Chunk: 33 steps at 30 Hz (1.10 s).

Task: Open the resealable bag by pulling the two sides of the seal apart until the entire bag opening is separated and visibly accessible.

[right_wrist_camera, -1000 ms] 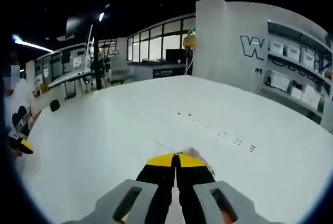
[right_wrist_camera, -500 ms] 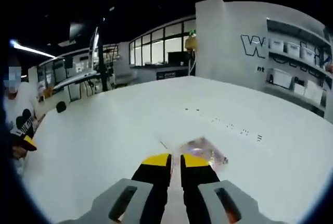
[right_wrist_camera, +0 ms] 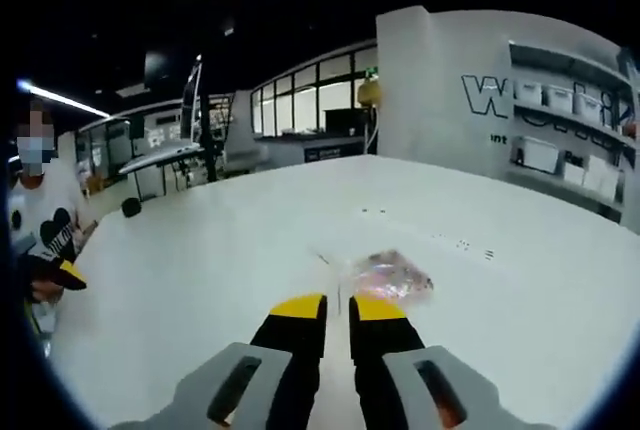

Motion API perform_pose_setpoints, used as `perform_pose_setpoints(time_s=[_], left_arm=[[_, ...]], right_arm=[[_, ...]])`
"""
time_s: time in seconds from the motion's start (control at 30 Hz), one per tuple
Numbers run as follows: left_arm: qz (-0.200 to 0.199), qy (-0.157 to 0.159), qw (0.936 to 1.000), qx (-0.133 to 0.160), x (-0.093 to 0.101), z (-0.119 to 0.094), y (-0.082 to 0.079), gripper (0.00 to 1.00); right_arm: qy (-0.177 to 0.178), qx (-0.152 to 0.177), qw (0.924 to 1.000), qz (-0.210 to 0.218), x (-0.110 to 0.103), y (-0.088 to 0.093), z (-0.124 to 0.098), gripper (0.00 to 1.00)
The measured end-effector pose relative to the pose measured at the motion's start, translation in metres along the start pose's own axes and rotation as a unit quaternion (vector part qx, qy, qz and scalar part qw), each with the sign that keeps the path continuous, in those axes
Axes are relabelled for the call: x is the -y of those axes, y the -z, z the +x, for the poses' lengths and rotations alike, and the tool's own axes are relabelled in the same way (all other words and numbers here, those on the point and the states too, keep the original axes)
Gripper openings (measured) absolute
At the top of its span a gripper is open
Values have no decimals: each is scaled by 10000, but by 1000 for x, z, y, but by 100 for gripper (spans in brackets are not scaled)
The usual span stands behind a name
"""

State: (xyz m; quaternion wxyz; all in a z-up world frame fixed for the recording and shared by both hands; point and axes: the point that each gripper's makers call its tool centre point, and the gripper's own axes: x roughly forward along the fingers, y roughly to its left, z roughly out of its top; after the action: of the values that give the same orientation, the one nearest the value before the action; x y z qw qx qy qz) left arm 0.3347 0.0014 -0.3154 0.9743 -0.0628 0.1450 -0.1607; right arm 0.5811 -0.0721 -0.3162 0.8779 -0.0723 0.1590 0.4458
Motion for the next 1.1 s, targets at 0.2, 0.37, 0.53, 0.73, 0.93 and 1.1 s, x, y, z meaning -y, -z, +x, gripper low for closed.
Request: perform_pose_setpoints(time_s=[0.2,0.37,0.53,0.73,0.93,1.1], left_arm=[[78,-14,9999,64,0,-2,-8,66],[149,51,9999,49,1,-2,-9,67],[179,143,9997,66,2,1,-10,67],[270,165,9995,-32,-1,6,-10,68],[382,145,9992,1,-1,6,-17,68],[423,159,9990,-6,4,9,-16,68]], right_arm=[[-127,46,9998,-159,-8,-1,-16,11],[-81,99,9996,-271,-10,-4,-29,12],[-116,62,9993,-346,-17,-2,-42,20],[-226,-189,9984,-486,-32,14,-65,32],[-189,-268,9977,-589,-40,23,-92,39],[-248,-280,9980,-515,-53,33,-112,46]])
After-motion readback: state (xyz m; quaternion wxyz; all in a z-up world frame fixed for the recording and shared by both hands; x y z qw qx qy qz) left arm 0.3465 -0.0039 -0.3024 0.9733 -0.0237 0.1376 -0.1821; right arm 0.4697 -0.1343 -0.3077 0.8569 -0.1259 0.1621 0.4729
